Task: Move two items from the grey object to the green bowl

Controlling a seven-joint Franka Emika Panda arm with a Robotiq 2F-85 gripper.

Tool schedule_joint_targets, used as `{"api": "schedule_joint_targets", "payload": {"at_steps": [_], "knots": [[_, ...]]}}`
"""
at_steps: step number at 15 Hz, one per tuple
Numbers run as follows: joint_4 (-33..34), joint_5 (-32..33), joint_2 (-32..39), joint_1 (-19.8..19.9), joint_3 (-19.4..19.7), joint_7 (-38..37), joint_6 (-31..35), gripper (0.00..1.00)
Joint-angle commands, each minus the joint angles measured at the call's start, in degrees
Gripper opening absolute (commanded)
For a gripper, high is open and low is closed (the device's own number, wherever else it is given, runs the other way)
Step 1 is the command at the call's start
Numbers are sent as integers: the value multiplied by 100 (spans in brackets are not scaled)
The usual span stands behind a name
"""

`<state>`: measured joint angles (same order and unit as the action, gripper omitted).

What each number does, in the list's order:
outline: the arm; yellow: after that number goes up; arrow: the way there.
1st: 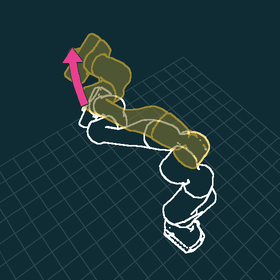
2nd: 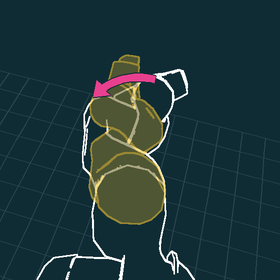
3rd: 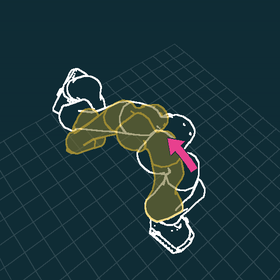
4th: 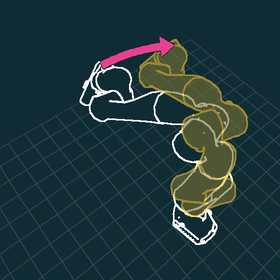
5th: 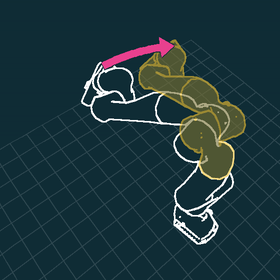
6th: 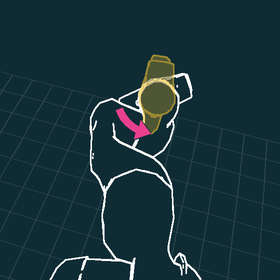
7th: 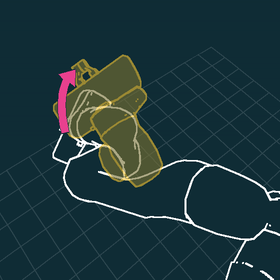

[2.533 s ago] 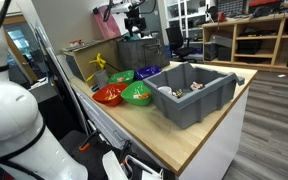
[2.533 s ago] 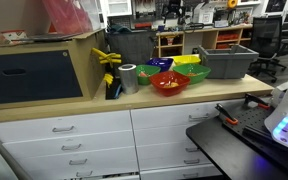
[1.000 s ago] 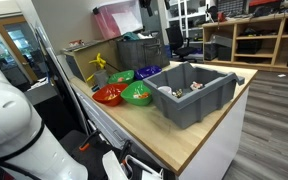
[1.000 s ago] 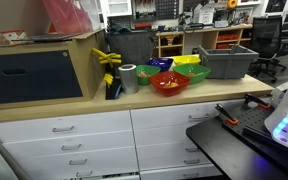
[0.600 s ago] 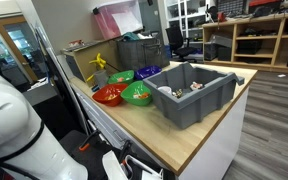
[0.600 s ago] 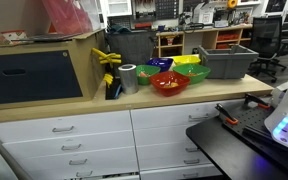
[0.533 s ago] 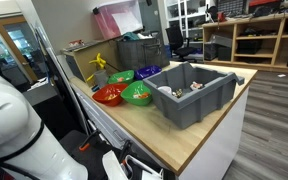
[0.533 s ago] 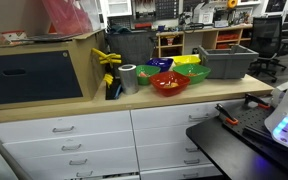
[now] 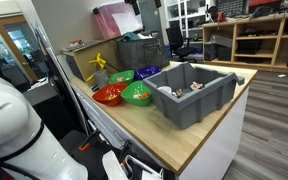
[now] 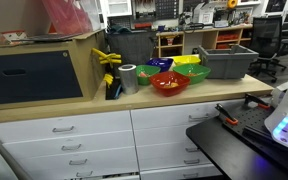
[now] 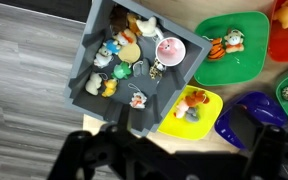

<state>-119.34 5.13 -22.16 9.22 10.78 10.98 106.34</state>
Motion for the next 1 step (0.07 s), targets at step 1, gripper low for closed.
{"api": "schedule_joint_targets", "payload": {"at_steps": [1], "knots": [[17, 8, 6, -29, 25, -4, -17, 100]]}}
